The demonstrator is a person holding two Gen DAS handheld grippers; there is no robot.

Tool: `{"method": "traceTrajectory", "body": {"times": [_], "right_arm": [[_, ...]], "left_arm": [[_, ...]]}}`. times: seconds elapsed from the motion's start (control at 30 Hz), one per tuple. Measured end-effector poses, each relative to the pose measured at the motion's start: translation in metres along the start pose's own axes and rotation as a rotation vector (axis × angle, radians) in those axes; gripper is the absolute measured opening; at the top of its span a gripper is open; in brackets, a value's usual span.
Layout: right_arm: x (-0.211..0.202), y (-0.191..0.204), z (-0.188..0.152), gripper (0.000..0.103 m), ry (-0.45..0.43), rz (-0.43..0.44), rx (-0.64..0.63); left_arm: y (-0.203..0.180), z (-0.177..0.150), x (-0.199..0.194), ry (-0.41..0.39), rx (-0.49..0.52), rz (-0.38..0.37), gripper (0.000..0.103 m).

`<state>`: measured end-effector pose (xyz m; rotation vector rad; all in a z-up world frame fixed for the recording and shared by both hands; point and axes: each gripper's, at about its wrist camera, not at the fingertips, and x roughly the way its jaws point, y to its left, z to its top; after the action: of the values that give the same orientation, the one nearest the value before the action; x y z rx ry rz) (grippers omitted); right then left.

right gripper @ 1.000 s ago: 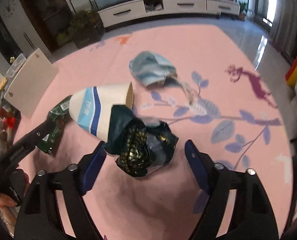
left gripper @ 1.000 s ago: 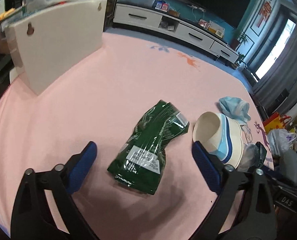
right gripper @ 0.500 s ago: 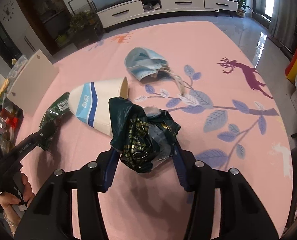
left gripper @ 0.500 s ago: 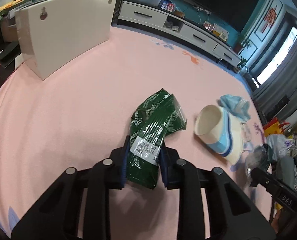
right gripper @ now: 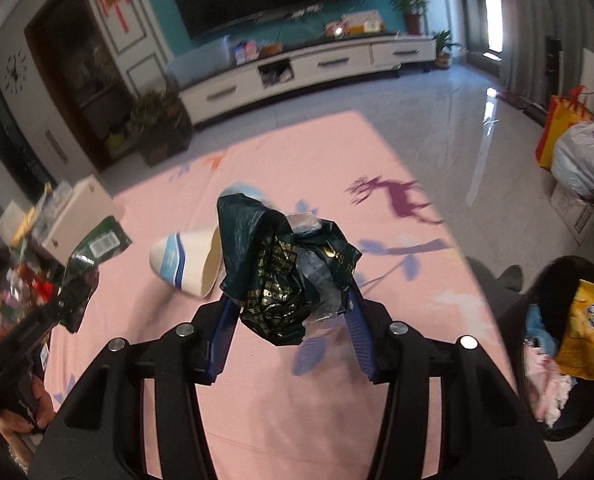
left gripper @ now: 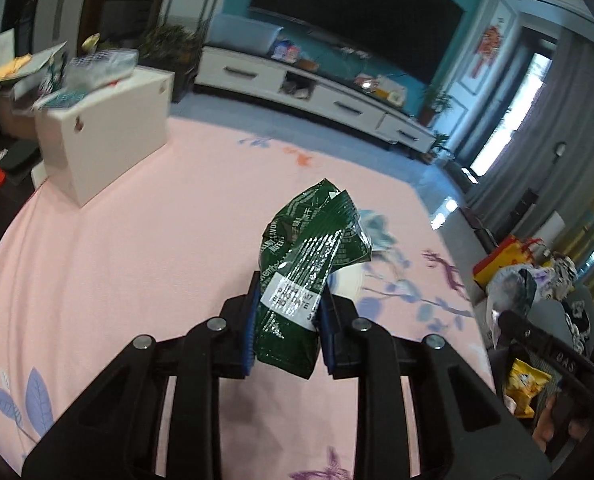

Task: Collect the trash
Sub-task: 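Carry the dark bag and green snack bag over the black bin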

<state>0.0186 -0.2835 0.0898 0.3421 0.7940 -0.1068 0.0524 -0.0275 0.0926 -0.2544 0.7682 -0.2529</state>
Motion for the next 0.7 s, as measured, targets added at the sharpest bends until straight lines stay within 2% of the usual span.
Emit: {"method": "traceTrajectory", "body": {"times": [0.13,0.33,0.5,0.7], "right_arm": [[-0.034,-0.03,0.002,0.051,-0.068,-0.026,0.055],[-0.094,-0.081,0.007,0.051,-0.225,-0.161,0.146],[-0.122,-0.116,0.0,0.051,-0.269,-0.211,0.207],[-0.14,-0.158,-0.011,0.052,-0.302,-0.279,0.333]], "left_arm": [[-0.04,-0.007,-0.019,-0.026,0.074,-0.056,0.026],[-0.106,-0.031,-0.034,-0.017,0.134,-0.193,0.026],[-0.181,-0.057,-0.038,0.004,0.248,-0.283,0.026],[-0.249,-0.091,-0.034,0.051,0.346,-0.36,0.026]]}}
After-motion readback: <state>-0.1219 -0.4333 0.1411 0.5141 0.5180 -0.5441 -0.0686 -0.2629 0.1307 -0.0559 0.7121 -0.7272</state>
